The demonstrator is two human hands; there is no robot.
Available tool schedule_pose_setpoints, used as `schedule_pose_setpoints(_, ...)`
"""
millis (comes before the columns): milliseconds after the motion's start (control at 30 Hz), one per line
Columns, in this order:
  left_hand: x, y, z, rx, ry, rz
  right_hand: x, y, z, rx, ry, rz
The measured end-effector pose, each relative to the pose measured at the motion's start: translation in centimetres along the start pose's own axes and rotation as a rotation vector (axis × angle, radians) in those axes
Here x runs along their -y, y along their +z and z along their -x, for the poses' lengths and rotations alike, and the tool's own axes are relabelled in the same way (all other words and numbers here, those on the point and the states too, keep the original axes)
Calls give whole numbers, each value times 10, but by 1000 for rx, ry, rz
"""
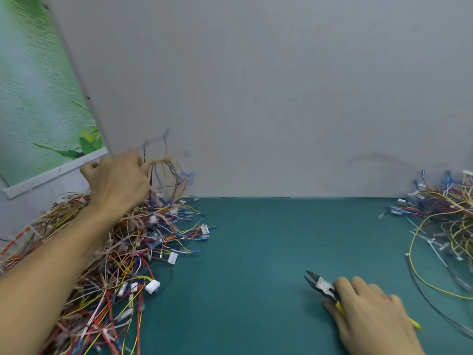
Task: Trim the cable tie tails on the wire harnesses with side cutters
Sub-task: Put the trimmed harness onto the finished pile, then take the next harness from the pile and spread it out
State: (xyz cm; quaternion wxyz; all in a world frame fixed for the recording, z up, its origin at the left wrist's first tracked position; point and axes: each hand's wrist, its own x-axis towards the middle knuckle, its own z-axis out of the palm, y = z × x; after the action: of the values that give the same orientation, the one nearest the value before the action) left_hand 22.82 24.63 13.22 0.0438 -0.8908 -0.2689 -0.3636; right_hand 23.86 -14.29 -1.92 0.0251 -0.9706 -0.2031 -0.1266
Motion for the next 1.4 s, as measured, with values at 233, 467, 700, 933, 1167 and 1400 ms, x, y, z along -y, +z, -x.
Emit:
schedule_pose_setpoints(233,-35,-13,7,627,-70,157,2,-1,-3,76,21,29)
schedule_pose_setpoints(467,-71,-56,-21,252,-100,679,3,-5,-5,141,56,-14)
schedule_pose_setpoints(700,-78,-45,-5,591,-118,651,2,-8,-5,147,73,-58)
schedule_pose_setpoints(933,-92,-68,-28,632,-205,854,2,-10,-4,180,62,-60)
schedule_pose_setpoints(1167,-174,-86,-18,443,-147,1184,-5,-19,-8,201,130,-239)
schedule_pose_setpoints(1400,-205,-22,93,633,31,962,-42,-50,-26,-112,534,-1207)
